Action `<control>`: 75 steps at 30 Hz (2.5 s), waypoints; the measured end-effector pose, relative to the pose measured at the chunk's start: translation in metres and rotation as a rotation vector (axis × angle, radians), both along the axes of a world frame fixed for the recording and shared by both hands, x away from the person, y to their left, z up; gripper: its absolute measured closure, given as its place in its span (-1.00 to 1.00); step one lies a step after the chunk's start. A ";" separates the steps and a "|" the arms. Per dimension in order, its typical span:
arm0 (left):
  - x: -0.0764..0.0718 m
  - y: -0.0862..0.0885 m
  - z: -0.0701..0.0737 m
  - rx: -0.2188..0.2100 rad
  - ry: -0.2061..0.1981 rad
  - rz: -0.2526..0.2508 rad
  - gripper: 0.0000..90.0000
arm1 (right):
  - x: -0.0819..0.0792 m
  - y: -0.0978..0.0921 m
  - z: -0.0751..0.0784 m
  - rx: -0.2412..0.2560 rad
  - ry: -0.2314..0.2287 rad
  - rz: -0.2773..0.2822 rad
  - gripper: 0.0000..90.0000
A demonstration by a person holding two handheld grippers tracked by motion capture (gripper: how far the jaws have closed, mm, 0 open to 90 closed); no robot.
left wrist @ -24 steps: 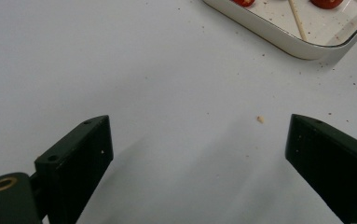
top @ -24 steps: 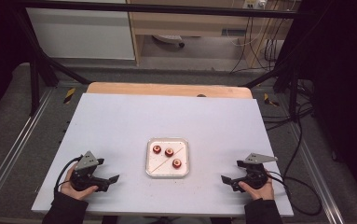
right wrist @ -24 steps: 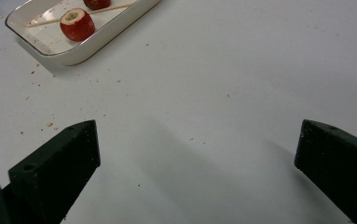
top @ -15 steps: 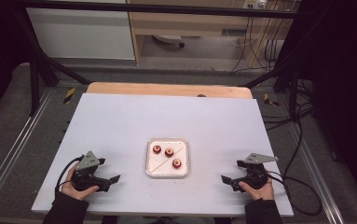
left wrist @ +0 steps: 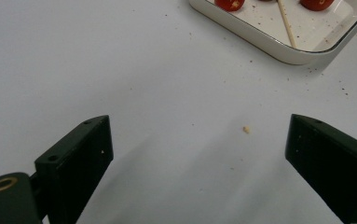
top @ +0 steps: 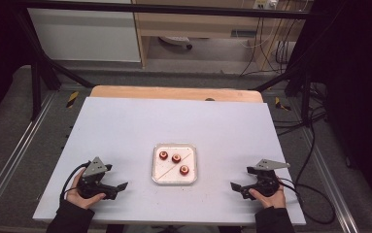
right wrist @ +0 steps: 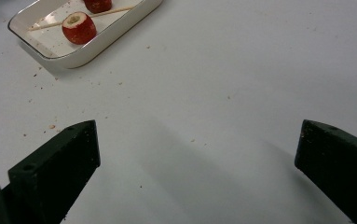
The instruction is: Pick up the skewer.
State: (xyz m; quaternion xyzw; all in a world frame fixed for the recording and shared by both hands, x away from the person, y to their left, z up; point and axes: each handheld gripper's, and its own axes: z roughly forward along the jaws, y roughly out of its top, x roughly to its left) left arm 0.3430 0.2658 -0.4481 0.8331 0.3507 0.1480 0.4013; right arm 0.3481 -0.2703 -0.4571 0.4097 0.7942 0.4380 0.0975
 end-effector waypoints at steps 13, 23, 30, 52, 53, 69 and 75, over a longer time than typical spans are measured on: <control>0.000 -0.014 0.001 0.012 0.011 -0.011 -0.84 | 0.000 0.000 0.000 -0.002 0.000 0.001 -0.99; -0.002 -0.027 0.004 0.016 0.016 -0.023 -0.84 | 0.000 0.001 0.000 -0.005 0.002 0.000 -0.99; -0.001 -0.036 0.010 0.024 0.020 -0.030 -0.83 | 0.000 0.001 -0.001 -0.004 0.004 0.000 -0.99; 0.018 -0.082 0.034 0.059 0.006 -0.081 -0.80 | 0.000 0.002 -0.001 -0.008 0.011 0.006 -0.99; 0.019 -0.085 0.034 0.062 0.008 -0.084 -0.79 | 0.000 0.002 -0.001 -0.008 0.011 0.006 -0.99; 0.037 -0.130 0.026 0.100 0.048 -0.098 -0.47 | 0.000 0.002 -0.001 -0.009 0.018 0.007 -0.99; 0.041 -0.139 0.019 0.135 0.061 -0.111 -0.21 | 0.000 0.002 -0.001 -0.009 0.016 0.010 -0.99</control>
